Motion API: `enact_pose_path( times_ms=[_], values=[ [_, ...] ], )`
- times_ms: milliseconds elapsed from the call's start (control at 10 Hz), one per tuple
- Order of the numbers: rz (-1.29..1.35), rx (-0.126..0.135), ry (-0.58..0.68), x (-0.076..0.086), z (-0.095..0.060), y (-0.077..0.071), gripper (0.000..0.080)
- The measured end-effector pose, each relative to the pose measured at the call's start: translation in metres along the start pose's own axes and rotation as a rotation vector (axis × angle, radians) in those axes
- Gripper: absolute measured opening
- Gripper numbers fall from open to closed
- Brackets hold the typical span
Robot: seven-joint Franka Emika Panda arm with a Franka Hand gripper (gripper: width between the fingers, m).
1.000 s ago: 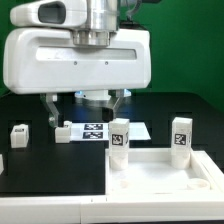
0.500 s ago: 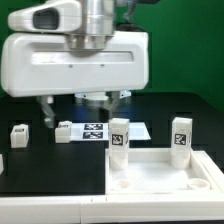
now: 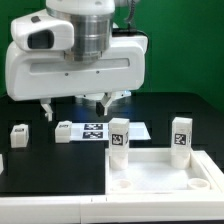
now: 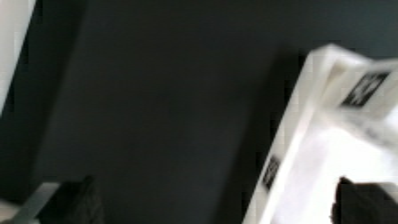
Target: Assemble square table
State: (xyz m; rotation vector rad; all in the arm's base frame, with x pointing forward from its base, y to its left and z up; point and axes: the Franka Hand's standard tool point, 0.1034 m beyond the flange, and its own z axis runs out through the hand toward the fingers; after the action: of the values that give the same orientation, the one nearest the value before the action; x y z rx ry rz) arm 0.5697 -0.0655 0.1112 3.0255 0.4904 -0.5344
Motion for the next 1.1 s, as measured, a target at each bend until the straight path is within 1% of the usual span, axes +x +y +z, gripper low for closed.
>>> enact_pose_path(
  times_ms=[100, 200, 300, 400, 500, 600, 700, 800, 900, 1000, 1100],
  values=[
    [0.034, 0.022, -0.062, -0.011, 0.007, 0.004, 0.0649],
    [0.069, 0.056, -0.157, -0.037, 0.019, 0.011, 0.0649],
    [0.123, 0.091, -0.242, -0.063, 0.032, 0.023, 0.0649],
    [0.141, 0.11, -0.321, -0.078, 0.037, 0.027, 0.0649],
    [0.131, 0.123, -0.393, -0.076, 0.039, 0.022, 0.0649],
    [0.124, 0.121, -0.403, -0.069, 0.04, 0.023, 0.0649],
    [0.124, 0.121, -0.401, -0.07, 0.04, 0.023, 0.0649],
    [0.138, 0.123, -0.406, -0.072, 0.042, 0.025, 0.0649],
    [0.222, 0.14, -0.433, -0.087, 0.053, 0.029, 0.0649],
    [0.325, 0.183, -0.484, -0.108, 0.067, 0.024, 0.0649],
    [0.404, 0.239, -0.531, -0.117, 0.075, 0.018, 0.0649]
  ],
)
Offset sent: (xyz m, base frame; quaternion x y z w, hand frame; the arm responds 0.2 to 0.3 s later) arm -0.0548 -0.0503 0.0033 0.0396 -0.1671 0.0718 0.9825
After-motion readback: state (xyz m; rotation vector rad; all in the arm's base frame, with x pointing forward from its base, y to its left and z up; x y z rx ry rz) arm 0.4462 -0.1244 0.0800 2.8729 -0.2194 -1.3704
